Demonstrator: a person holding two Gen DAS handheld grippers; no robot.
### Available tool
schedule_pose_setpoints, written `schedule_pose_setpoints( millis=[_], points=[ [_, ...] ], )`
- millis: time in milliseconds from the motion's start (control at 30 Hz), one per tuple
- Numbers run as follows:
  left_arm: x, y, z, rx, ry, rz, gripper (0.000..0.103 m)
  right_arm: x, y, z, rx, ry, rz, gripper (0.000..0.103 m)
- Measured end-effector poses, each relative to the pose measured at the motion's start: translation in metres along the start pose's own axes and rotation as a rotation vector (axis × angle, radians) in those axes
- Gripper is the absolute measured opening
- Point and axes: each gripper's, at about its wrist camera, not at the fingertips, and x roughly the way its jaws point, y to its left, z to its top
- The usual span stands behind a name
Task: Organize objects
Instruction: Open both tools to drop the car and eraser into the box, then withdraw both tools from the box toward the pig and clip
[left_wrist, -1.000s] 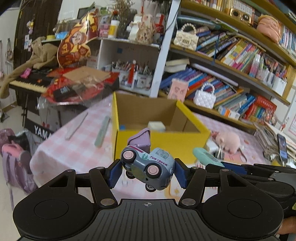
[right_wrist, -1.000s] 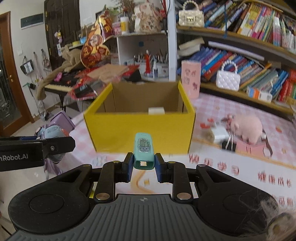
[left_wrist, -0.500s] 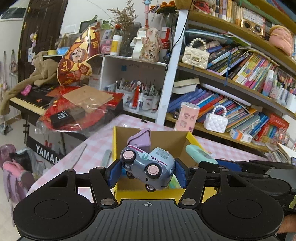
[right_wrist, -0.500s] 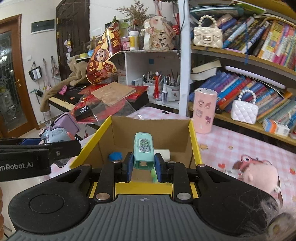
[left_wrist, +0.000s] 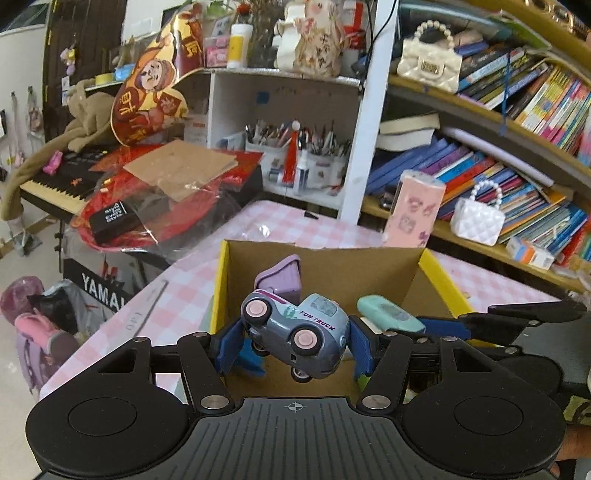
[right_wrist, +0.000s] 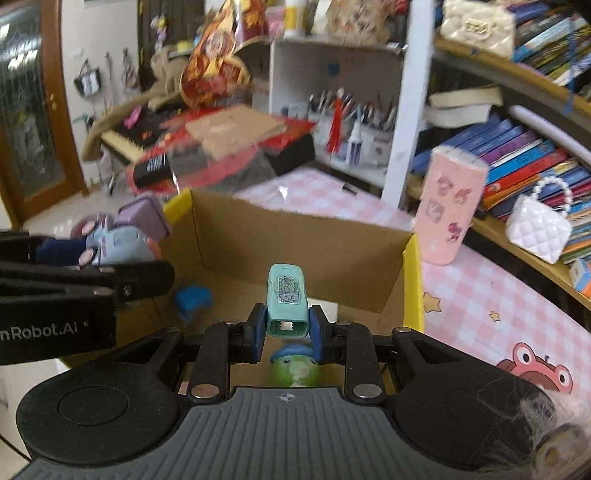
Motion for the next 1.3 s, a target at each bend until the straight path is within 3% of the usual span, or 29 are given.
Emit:
schedule_pose_setpoints(
  millis=[233,267,333,367,467,633,867,1000,1300],
  points=[
    [0.025,-0.005,0.002,0.01,0.04,0.02,0.062,0.022,-0.003,0.004,-0.031,0.059,0.021,0.023],
    [0.027,-0.004,0.002,0.008,0.039,0.022,0.064,0.024,-0.004,0.004,-0.032,0.063,0.026,0.023],
    [0.027,-0.003,0.003,0.001,0.022,0.024,0.081,0.026,-0.005,0.006,-0.027,0.068,0.036,0.023],
    [0.026,-0.003,0.004,-0.001,0.008,0.024,0.083,0.026,-0.006,0.006,-0.025,0.067,0.033,0.023],
    [0.022,-0.003,0.007,-0.005,-0.022,0.013,0.084,0.023,-0.008,0.007,-0.004,0.057,0.035,0.033],
    [0.01,0.002,0.011,-0.04,-0.047,0.012,0.084,0.016,-0.009,0.008,0.024,0.039,0.02,0.034],
    [-0.019,0.014,0.011,-0.066,-0.093,0.007,0.084,-0.011,-0.003,0.008,0.053,-0.016,-0.011,0.034],
    [-0.044,0.023,0.005,-0.081,-0.129,0.014,0.088,-0.036,0.003,0.005,0.074,-0.068,-0.044,0.04],
    [-0.096,0.041,-0.021,-0.056,-0.144,0.019,0.088,-0.097,0.031,-0.021,0.095,-0.175,-0.089,0.041]
  ],
)
